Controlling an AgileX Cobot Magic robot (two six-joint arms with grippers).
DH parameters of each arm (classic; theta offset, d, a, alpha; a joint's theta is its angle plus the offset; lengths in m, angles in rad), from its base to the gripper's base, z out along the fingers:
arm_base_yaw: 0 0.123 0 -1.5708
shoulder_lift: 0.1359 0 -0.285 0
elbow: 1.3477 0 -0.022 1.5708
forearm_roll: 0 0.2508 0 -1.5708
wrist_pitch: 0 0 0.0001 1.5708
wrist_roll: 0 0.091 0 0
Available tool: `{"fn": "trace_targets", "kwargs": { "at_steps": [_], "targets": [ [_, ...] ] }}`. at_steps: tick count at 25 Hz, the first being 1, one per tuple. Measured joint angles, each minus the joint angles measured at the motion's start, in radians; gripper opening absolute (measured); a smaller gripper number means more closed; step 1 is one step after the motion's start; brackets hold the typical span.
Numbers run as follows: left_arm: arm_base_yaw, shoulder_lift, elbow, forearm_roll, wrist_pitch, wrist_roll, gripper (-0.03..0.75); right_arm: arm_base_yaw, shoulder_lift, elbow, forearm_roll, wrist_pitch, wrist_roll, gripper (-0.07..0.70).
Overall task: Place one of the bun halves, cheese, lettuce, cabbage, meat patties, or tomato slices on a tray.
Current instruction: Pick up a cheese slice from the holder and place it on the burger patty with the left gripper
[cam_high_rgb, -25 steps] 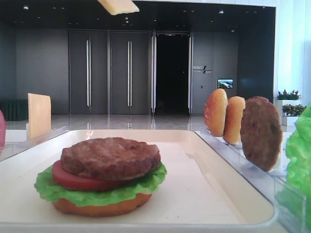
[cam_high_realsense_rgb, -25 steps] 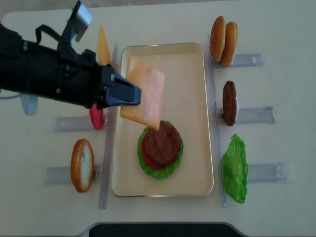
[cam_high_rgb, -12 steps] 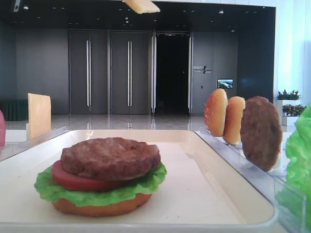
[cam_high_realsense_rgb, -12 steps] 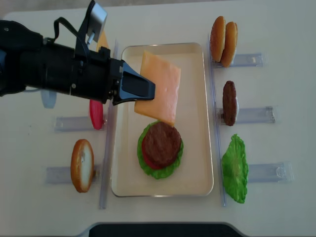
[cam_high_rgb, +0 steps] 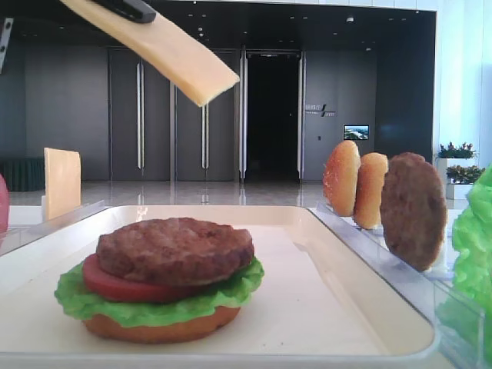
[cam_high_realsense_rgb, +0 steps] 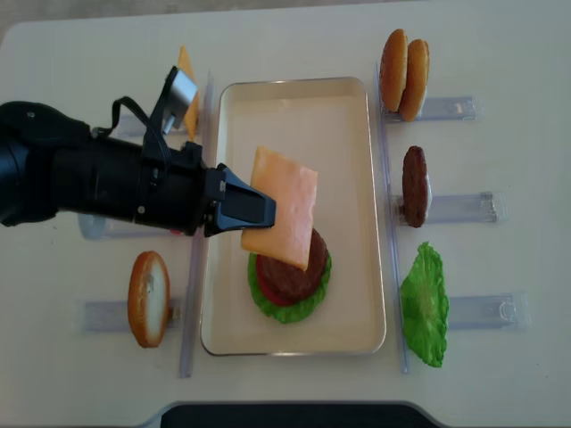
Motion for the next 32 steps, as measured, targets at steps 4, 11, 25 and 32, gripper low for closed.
{"fn": "trace_targets", "kwargs": {
  "at_steps": [4,11,25,32],
  "targets": [
    [0.000,0.063,0.002,-0.044,-0.002,0.047,0.027,0.000,0.000,0.000,0.000,0.001,0.000,0.359],
    [0.000,0.171,0.002,-0.096,0.001,0.106,0.026,0.000,0.000,0.000,0.000,0.005,0.000,0.359],
    [0.000,0.263,0.002,-0.112,0.001,0.154,0.026,0.017,0.000,0.000,0.000,0.007,0.000,0.359],
    [0.000,0.302,0.002,-0.138,0.014,0.198,0.026,0.017,0.000,0.000,0.000,0.007,0.000,0.359]
  ]
}}
